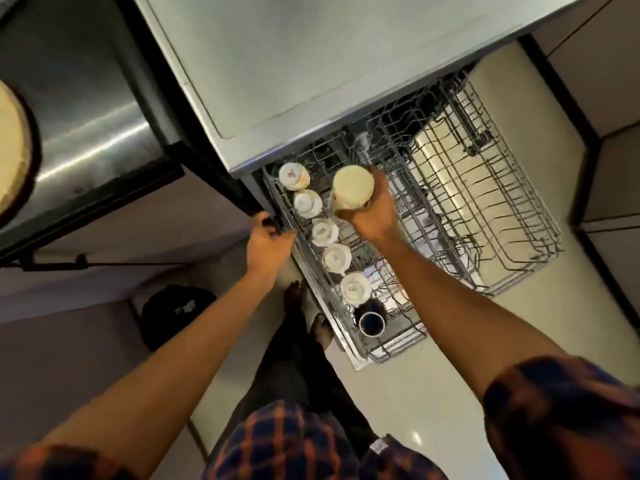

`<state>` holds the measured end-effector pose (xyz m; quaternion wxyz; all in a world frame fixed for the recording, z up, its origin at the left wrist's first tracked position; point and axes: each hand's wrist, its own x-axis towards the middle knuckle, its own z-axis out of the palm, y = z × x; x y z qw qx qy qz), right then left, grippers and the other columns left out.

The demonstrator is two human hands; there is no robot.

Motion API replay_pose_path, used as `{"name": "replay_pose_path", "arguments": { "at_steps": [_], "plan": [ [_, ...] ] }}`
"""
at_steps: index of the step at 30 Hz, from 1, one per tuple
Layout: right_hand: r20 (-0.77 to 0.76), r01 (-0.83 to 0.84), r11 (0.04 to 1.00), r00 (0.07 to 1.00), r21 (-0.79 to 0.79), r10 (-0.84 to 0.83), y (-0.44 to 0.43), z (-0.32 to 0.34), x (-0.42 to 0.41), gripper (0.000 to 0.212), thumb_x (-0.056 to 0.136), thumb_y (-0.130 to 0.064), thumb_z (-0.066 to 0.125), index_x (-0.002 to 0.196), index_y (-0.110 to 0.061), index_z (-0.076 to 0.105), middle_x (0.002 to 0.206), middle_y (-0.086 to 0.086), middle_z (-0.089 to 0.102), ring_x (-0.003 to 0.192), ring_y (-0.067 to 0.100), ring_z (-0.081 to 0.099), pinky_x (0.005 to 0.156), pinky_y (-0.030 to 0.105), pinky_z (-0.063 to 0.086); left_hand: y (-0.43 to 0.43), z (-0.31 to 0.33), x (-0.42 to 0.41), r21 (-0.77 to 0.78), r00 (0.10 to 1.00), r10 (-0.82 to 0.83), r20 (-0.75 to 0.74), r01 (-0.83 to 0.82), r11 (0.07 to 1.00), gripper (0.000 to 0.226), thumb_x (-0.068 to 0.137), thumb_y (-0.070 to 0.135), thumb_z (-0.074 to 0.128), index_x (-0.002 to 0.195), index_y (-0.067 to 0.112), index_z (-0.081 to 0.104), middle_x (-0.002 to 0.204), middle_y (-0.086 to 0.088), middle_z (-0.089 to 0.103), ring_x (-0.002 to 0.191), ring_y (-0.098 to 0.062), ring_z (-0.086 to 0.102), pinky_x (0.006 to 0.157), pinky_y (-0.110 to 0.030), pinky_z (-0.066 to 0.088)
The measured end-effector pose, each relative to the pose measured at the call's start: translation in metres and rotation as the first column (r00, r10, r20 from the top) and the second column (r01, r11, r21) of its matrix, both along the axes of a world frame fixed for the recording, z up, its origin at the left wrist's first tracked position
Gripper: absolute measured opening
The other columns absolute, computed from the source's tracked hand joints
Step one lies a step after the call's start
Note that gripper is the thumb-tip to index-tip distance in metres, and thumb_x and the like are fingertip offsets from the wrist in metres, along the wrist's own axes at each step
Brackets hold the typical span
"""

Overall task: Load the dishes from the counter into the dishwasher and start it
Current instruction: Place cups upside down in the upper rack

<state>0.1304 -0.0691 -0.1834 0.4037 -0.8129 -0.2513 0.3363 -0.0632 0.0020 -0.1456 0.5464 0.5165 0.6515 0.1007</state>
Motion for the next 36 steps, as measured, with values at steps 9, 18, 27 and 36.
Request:
{"name": "replay_pose_path", "arguments": {
  "at_steps": [9, 18, 27, 36],
  "plan": [
    [0.067, 0.027, 0.997, 0.997, 0.069, -0.032, 0.076, -0.053, 0.029, 0.097, 0.060, -0.023, 0.096, 0.139, -0.016, 0.041, 0.126, -0.004, 0.059, 0.118, 0.018, 0.057, 0.098, 0.038, 0.055, 0.044, -0.062, 0.047, 0.034, 0.996, 0.063, 0.058, -0.065, 0.997, 0.074, 0.084, 0.024, 0.076, 0.142, 0.011, 0.031, 0.136, -0.007, 0.057, 0.120, -0.025, 0.058, 0.099, -0.034, 0.048],
    [0.200, -0.022, 0.998, 0.980, 0.057, 0.010, 0.086, -0.086, 0.030, 0.103, 0.059, -0.036, 0.095, 0.144, -0.016, 0.041, 0.129, 0.000, 0.064, 0.120, 0.024, 0.061, 0.093, 0.036, 0.054, 0.027, -0.092, 0.054, 0.110, 0.985, 0.152, 0.084, -0.161, 0.981, 0.046, 0.091, 0.001, 0.055, 0.134, 0.005, 0.041, 0.127, -0.004, 0.059, 0.114, -0.015, 0.056, 0.091, -0.017, 0.039],
    [0.063, 0.035, 0.999, 0.997, 0.030, -0.037, 0.092, -0.104, 0.036, 0.106, 0.058, -0.026, 0.098, 0.143, -0.012, 0.037, 0.134, 0.004, 0.058, 0.123, 0.019, 0.053, 0.097, 0.026, 0.045, 0.028, -0.093, 0.057, 0.110, 0.987, 0.150, 0.061, -0.156, 0.982, 0.049, 0.086, 0.000, 0.061, 0.130, 0.012, 0.043, 0.111, 0.005, 0.057, 0.107, -0.015, 0.057, 0.090, -0.022, 0.045],
    [0.039, 0.048, 0.998, 0.998, 0.041, -0.050, 0.081, -0.113, 0.027, 0.106, 0.060, -0.034, 0.095, 0.143, -0.015, 0.032, 0.130, -0.004, 0.050, 0.127, 0.025, 0.051, 0.102, 0.049, 0.051, 0.028, -0.094, 0.057, 0.071, 0.970, 0.199, 0.137, -0.210, 0.975, 0.049, 0.080, -0.007, 0.064, 0.116, 0.019, 0.043, 0.096, 0.016, 0.057, 0.092, -0.005, 0.057, 0.090, -0.021, 0.048]
  ]
}}
